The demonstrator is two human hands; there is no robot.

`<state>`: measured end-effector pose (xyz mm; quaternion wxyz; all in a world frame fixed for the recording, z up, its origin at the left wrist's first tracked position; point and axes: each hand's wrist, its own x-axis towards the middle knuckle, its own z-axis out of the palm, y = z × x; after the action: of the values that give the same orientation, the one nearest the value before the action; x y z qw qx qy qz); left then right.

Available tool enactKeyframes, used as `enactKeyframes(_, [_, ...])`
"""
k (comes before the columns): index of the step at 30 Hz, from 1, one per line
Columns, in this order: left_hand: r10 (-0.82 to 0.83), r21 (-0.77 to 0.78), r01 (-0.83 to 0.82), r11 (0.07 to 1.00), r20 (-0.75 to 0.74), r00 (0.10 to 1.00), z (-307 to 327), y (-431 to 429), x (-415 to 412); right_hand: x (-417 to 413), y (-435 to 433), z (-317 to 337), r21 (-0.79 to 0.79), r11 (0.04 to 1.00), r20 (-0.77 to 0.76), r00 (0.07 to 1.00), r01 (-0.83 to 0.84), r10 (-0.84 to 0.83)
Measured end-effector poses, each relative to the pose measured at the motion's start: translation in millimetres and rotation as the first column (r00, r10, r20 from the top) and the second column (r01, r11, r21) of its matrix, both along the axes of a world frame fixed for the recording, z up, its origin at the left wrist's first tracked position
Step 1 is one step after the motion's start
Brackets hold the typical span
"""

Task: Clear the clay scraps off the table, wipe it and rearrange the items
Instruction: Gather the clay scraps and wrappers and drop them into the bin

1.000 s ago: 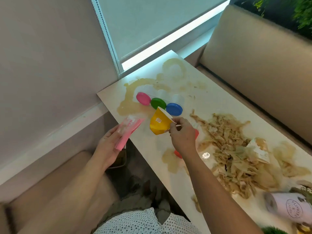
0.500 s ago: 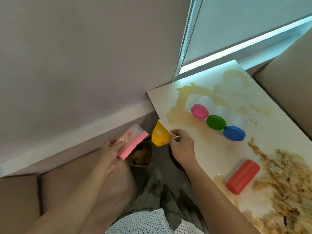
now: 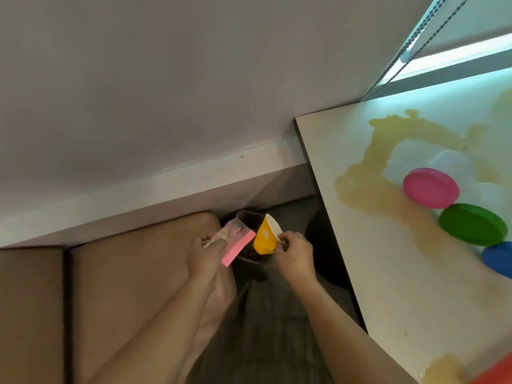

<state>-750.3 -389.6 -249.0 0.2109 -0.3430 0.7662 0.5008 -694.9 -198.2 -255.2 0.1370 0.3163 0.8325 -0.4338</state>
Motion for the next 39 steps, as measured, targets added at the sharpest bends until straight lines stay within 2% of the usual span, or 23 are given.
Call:
enactKeyframes(5, [-0.104, -0.118, 0.103, 0.988, -0.006, 0.995, -73, 9, -16, -21, -17, -94, 0.076, 0.995, 0.092, 0.994, -0.071, 0.064])
enactKeyframes(8, [-0.168, -0.150, 0.172, 0.974, 0.039, 0.985, -114, 13, -26, -30, -22, -143, 0.059, 0.992, 0.146, 0.984, -0.116, 0.106])
enactKeyframes(15, [-0.211, -0.179, 0.222, 0.958, 0.077, 0.974, -183, 21, -43, -52, -25, -221, -0.113, 0.965, 0.304, 0.916, -0.238, 0.262])
enactKeyframes(17, [-0.262, -0.183, 0.281, 0.942, 0.122, 0.957, -198, 19, -46, -54, -25, -230, -0.138, 0.966, 0.345, 0.903, -0.221, 0.256])
enactKeyframes(20, [-0.370, -0.098, 0.397, 0.913, 0.215, 0.904, -208, 20, -48, -50, -25, -237, -0.157, 0.973, 0.353, 0.910, -0.172, 0.218])
enactKeyframes(27, [-0.397, -0.094, 0.435, 0.896, 0.274, 0.876, -190, 26, -44, -32, -15, -217, -0.159, 0.982, 0.318, 0.936, -0.102, 0.148])
enactKeyframes(33, [-0.372, -0.020, 0.375, 0.927, 0.101, 0.923, -123, 28, -29, -34, -16, -152, -0.151, 0.985, 0.264, 0.957, -0.080, 0.118])
enactKeyframes(39, [-0.329, 0.022, 0.329, 0.944, -0.030, 0.944, -32, 26, -10, -31, -19, -37, -0.189, 0.972, 0.091, 0.983, -0.138, 0.158])
